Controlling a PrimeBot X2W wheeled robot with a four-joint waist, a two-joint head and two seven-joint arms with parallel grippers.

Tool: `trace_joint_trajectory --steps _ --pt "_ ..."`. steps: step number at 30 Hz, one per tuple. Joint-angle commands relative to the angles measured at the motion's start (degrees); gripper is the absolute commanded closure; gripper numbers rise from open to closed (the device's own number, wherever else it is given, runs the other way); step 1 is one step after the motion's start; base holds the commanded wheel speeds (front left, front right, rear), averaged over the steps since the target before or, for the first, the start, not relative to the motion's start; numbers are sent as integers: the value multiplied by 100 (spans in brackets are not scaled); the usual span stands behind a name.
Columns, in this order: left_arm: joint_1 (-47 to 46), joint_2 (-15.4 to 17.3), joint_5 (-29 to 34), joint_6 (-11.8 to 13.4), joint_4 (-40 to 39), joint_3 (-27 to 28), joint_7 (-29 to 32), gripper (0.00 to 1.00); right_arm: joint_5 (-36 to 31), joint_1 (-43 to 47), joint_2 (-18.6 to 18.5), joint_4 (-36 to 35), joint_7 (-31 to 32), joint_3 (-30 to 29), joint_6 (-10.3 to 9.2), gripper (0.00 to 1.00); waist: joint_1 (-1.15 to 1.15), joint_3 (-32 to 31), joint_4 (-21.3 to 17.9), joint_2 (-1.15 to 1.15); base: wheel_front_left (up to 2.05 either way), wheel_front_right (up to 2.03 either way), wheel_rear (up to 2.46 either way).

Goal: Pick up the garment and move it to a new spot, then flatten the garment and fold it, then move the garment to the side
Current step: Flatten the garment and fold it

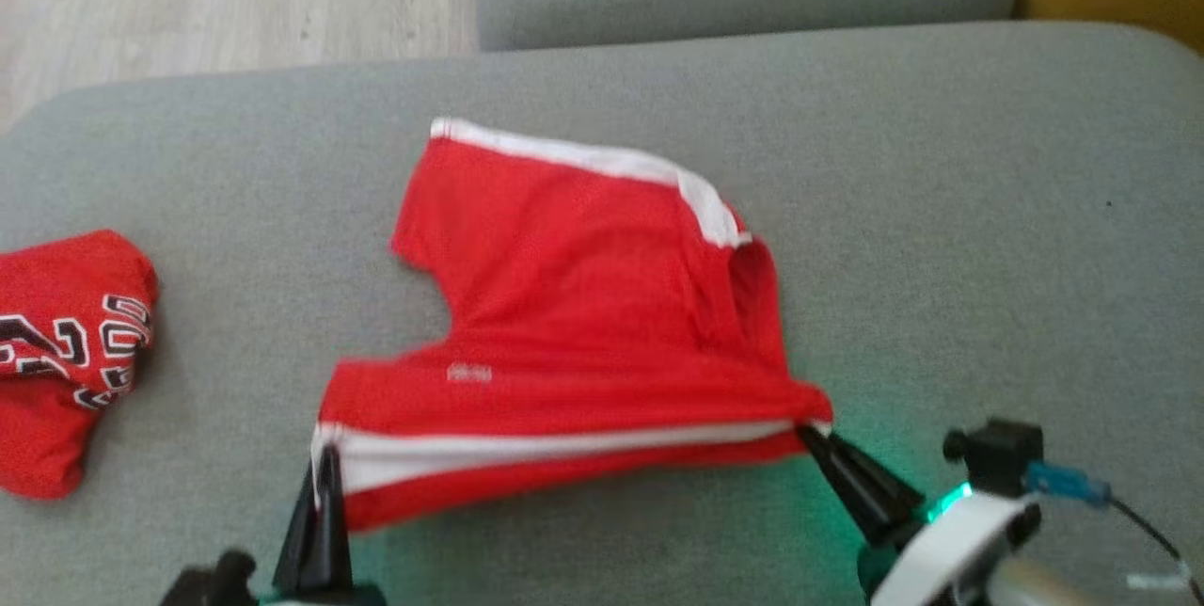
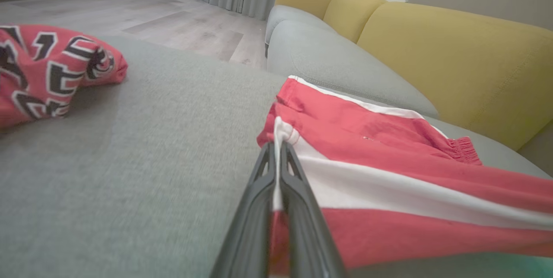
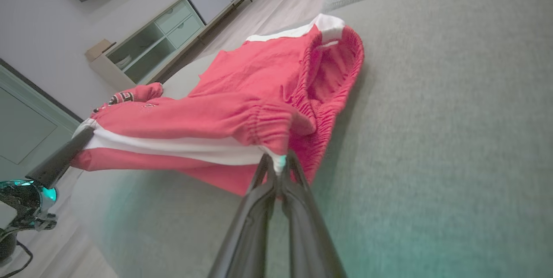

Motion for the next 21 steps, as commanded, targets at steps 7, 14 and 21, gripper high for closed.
trace_joint_trajectory --steps 7,14,21 --pt "-496 44 325 27 -530 84 -30 100 350 11 -149 -699 89 -530 -4 100 2 196 -32 0 0 0 0" --pt "-2731 464 206 11 535 -465 68 100 927 -796 419 -731 802 -876 -4 100 2 867 -167 0 0 0 0" --pt "-4707 1021 -101 10 2017 -1107 601 100 1274 -1685 1044 -208 1145 -1084 -4 100 2 1485 -417 0 0 0 0"
